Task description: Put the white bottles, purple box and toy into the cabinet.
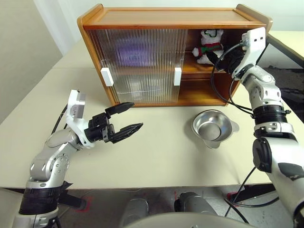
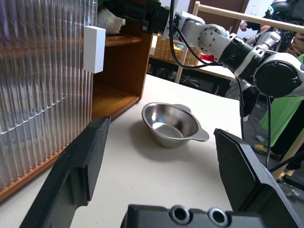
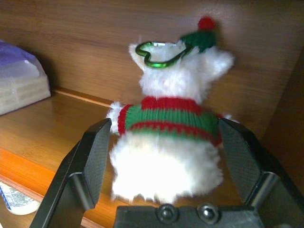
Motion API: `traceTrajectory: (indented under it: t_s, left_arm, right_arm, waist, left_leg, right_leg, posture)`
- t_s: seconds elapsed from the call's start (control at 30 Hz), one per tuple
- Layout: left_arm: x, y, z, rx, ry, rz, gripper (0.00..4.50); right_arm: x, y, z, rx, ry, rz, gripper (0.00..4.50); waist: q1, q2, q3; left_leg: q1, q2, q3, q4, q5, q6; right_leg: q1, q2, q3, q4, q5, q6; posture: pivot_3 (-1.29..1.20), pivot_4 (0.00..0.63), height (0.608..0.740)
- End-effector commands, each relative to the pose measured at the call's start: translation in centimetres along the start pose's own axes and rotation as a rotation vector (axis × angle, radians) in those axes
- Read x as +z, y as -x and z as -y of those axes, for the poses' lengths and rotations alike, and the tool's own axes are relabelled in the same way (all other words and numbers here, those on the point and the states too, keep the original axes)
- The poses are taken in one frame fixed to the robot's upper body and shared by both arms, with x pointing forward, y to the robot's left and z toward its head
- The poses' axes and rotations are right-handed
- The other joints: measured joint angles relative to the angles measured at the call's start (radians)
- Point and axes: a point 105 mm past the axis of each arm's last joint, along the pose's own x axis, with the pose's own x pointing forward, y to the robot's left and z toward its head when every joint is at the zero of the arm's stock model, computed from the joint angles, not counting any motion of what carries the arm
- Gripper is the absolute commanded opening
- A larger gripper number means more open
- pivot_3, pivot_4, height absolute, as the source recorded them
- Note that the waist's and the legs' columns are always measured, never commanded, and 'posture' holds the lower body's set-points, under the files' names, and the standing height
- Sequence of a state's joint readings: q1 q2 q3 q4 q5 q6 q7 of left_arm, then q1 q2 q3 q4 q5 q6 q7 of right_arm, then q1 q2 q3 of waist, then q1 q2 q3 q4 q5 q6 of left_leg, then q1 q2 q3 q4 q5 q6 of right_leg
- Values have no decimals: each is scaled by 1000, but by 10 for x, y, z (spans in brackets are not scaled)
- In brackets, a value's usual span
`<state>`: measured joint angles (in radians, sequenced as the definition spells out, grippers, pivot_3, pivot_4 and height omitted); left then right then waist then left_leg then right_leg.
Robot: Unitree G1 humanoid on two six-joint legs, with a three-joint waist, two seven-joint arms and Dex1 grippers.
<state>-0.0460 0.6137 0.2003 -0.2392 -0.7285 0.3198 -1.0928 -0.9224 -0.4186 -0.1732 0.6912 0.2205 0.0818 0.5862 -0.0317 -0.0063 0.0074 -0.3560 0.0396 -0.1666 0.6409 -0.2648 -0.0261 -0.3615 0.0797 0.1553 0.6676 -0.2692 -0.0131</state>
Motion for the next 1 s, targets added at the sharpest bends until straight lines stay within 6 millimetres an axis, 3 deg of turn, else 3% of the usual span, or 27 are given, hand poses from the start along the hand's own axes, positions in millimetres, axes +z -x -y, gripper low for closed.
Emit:
traceTrajectory:
  t_s: [0.03,0.27,0.5,0.63,0.8,1.0]
  left_arm:
    - [-2,0,0,-2,-3,-11,4500]
    - [-1,-2,-1,-2,-3,-10,4500]
    - [0,-1,0,-3,-4,-11,4500]
    - [0,1,0,-11,-2,-14,4500]
    - [-1,3,0,-15,-2,-17,4500]
    - [-1,4,0,-20,-2,-23,4500]
  right_arm:
    - [11,2,6,-10,21,20,4479]
    - [39,6,6,54,-5,30,4479]
    - [33,37,-5,233,-52,-100,4479]
    - [13,69,-6,298,-62,-235,4479]
    - [9,96,-12,385,-132,-297,4479]
    - [-8,131,-10,398,-242,-441,4479]
  waist:
    - [1,0,0]
    - [2,0,0]
    - [10,0,0]
    - [14,0,0]
    - [14,0,0]
    - [13,0,0]
  left_leg:
    - [0,0,0,0,0,0]
    - [0,0,0,0,0,0]
    - [0,-1,2,1,0,0]
    - [1,-2,6,3,0,-1]
    - [4,-2,8,5,0,-2]
    - [7,-2,9,7,0,-2]
  right_leg:
    - [0,0,0,0,0,0]
    - [0,1,0,0,0,0]
    - [2,6,-1,0,-2,2]
    - [3,7,0,0,-6,13]
    - [6,7,1,0,-5,15]
    - [9,7,1,0,-6,14]
  posture:
    - [-17,0,740]
    - [-24,0,740]
    - [-27,0,740]
    - [-33,0,740]
    - [-37,0,740]
    - [-41,0,740]
